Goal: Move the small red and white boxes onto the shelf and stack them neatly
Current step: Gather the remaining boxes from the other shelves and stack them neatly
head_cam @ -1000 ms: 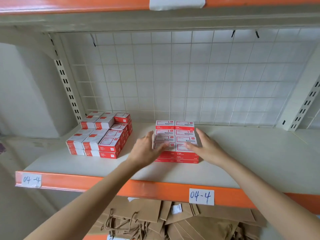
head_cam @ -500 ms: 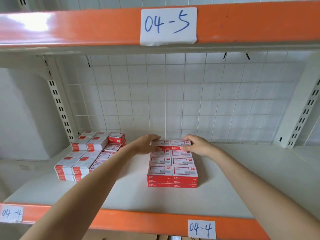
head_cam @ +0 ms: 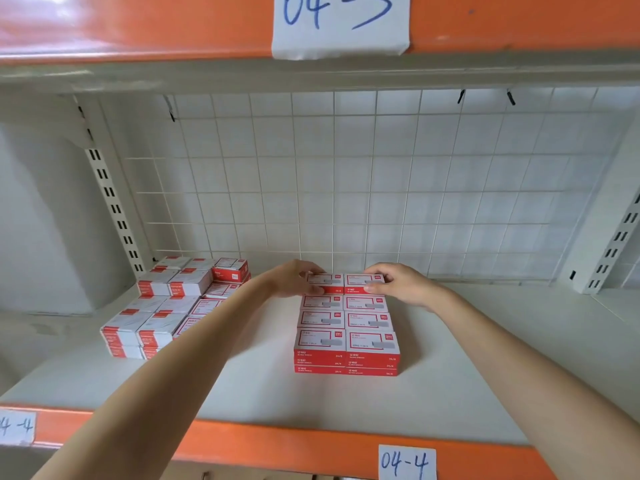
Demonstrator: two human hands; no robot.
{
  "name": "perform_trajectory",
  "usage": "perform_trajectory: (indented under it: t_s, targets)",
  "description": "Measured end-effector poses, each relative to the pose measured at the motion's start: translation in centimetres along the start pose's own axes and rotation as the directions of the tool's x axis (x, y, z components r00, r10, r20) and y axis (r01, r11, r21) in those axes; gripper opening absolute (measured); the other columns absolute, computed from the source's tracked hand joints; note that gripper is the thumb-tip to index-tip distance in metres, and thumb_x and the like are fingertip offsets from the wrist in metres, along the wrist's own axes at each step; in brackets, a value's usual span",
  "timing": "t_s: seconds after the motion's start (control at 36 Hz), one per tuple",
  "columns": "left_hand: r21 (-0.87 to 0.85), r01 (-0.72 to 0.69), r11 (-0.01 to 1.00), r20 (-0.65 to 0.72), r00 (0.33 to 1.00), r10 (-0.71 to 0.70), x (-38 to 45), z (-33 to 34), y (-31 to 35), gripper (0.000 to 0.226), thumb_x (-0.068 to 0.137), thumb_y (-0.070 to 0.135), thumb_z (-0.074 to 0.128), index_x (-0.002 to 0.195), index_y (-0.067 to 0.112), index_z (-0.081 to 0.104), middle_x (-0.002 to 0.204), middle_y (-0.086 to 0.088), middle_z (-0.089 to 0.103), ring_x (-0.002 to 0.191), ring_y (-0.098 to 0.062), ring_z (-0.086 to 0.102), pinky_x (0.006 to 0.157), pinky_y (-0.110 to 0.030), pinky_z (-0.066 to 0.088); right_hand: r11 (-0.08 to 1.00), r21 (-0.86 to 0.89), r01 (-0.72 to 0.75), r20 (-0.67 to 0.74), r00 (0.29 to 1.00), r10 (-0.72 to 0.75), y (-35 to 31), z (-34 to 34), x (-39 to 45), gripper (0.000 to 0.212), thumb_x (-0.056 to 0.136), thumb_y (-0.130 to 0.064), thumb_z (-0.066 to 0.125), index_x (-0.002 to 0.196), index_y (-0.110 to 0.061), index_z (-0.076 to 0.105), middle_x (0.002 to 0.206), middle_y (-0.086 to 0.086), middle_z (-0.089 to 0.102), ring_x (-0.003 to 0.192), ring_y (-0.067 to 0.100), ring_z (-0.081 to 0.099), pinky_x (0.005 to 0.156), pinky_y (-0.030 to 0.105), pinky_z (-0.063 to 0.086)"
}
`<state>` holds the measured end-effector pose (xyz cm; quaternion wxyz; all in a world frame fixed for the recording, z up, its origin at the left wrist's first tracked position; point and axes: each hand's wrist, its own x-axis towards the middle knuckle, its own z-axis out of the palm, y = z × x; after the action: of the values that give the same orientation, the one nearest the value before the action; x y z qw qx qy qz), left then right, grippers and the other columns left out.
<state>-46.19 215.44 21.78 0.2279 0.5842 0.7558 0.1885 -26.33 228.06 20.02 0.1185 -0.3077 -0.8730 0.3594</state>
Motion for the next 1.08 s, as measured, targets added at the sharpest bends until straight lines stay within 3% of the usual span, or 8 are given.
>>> perform_trajectory:
  t_s: [0.33,0.64,0.75,0.83,0.94,1.03,1.08]
  targets:
    - [0.040,-0.026,0.999,-0.021,0.999,0.026,0.2,0.3,-0.2,0.040,0.091,0.020,0.060,0.129,0.016,0.051,0.124,-0.002,0.059,0.103,-0.014,0.051,0.089,-0.025,0.038,1.000,-0.001,-0.001,-0.012,1.000,0.001,0.3,0.1,0.2,0.037,0.083,-0.029,0.069,0.118,-0.018,0.061,0.116,-0.001,0.065,0.107,0.018,0.060,0.099,0.036,0.043]
    - [0.049,-0.008,0.999,-0.024,1.000,0.009,-0.4,0.8,-0.4,0.043,0.091,0.027,0.059,0.133,0.020,0.049,0.128,-0.001,0.058,0.116,-0.021,0.053,0.102,-0.037,0.041,0.999,-0.027,0.018,-0.021,1.000,-0.019,0.4,0.0,-0.1,0.028,0.084,-0.030,0.068,0.111,-0.024,0.064,0.110,-0.005,0.066,0.105,0.017,0.060,0.096,0.036,0.043]
    - [0.037,0.012,0.999,-0.033,0.999,-0.010,-0.7,1.0,0.0,0.045,0.093,0.027,0.056,0.136,0.019,0.045,0.132,-0.002,0.054,0.120,-0.023,0.050,0.101,-0.035,0.038,0.998,-0.060,0.011,-0.038,0.999,-0.014,0.1,0.3,-0.4,0.032,0.086,-0.031,0.066,0.116,-0.021,0.062,0.115,-0.003,0.064,0.107,0.019,0.059,0.095,0.034,0.043]
    - [0.026,0.017,1.000,-0.042,0.999,-0.016,-1.2,1.3,0.3,0.050,0.094,0.026,0.055,0.141,0.019,0.039,0.139,-0.004,0.048,0.127,-0.026,0.045,0.104,-0.037,0.037,0.996,-0.091,-0.016,-0.046,0.999,0.012,-0.1,0.5,-0.8,0.043,0.087,-0.036,0.064,0.127,-0.021,0.055,0.128,-0.001,0.059,0.117,0.020,0.054,0.098,0.033,0.040]
    - [-0.025,0.040,0.999,-0.115,0.992,-0.043,-2.5,2.1,0.3,0.067,0.092,0.034,0.056,0.148,0.016,0.023,0.148,-0.011,0.035,0.130,-0.029,0.043,0.106,-0.044,0.039,0.989,-0.144,-0.041,-0.073,0.997,0.030,-0.7,0.8,-1.9,0.064,0.089,-0.041,0.059,0.144,-0.021,0.032,0.146,0.005,0.040,0.130,0.022,0.041,0.104,0.033,0.034]
    - [-0.125,0.033,0.992,-0.198,0.978,-0.057,-4.5,2.8,0.0,0.068,0.089,0.041,0.057,0.144,0.012,0.030,0.147,-0.012,0.037,0.127,-0.027,0.047,0.103,-0.042,0.043,0.990,-0.130,-0.049,-0.100,0.994,0.036,-0.7,1.2,-3.3,0.077,0.088,-0.045,0.058,0.148,-0.018,0.019,0.149,0.005,0.032,0.134,0.022,0.037,0.107,0.034,0.032]
    - [-0.183,0.010,0.983,-0.230,0.972,-0.052,-6.0,3.7,0.0,0.064,0.090,0.040,0.055,0.143,0.010,0.033,0.146,-0.011,0.039,0.127,-0.025,0.047,0.100,-0.034,0.043,0.993,-0.110,-0.042,-0.099,0.995,0.032,-0.6,1.5,-4.5,0.081,0.087,-0.048,0.057,0.149,-0.017,0.015,0.152,0.002,0.028,0.138,0.020,0.031,0.111,0.035,0.028]
